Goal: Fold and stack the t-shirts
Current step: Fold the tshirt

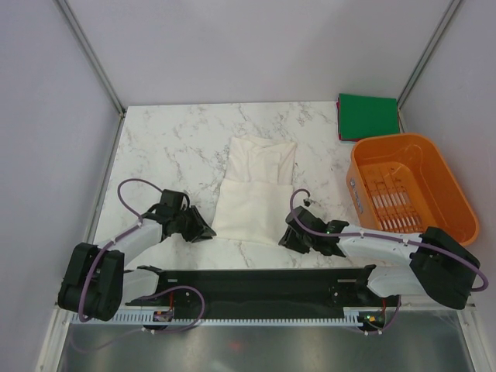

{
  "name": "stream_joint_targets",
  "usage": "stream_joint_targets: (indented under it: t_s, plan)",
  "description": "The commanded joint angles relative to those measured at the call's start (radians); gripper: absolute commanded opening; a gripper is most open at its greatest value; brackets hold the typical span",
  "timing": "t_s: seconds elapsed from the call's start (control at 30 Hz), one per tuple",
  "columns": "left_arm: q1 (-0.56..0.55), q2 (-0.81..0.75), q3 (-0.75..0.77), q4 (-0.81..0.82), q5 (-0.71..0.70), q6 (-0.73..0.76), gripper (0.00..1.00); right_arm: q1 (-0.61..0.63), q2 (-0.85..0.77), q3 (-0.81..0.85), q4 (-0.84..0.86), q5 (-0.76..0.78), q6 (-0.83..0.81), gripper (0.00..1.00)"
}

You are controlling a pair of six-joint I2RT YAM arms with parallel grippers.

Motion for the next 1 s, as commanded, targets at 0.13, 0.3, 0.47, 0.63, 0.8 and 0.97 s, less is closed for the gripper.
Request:
stream_joint_targets:
  t_s: [0.13, 0.3, 0.47, 0.63, 0.8, 0.97]
  plan:
    - [-0.016, 0.010, 0.015, 0.026, -0.047, 0.001, 0.06, 0.019, 0.028, -0.028, -0.046, 0.042, 0.020, 0.17]
    - [-0.059, -0.064, 0.010, 0.021, -0.004, -0.033, 0.02, 0.019, -0.038, -0.028, -0.120, 0.073, -0.008, 0.00]
    - [-0.160, -0.122, -0.007, 0.007, -0.031, -0.122, 0.02, 0.038, -0.138, -0.051, -0.160, 0.078, -0.049, 0.00]
    - [-0.274, -0.130, -0.003, -0.040, -0.076, -0.178, 0.02, 0.061, -0.231, -0.043, -0.217, 0.084, -0.101, 0.00]
    - [-0.294, -0.191, 0.036, -0.117, -0.159, -0.179, 0.02, 0.061, -0.286, -0.028, -0.276, 0.090, -0.149, 0.00]
    - [-0.292, -0.231, 0.134, -0.181, -0.173, -0.179, 0.02, 0.061, -0.288, 0.033, -0.321, 0.113, -0.195, 0.00]
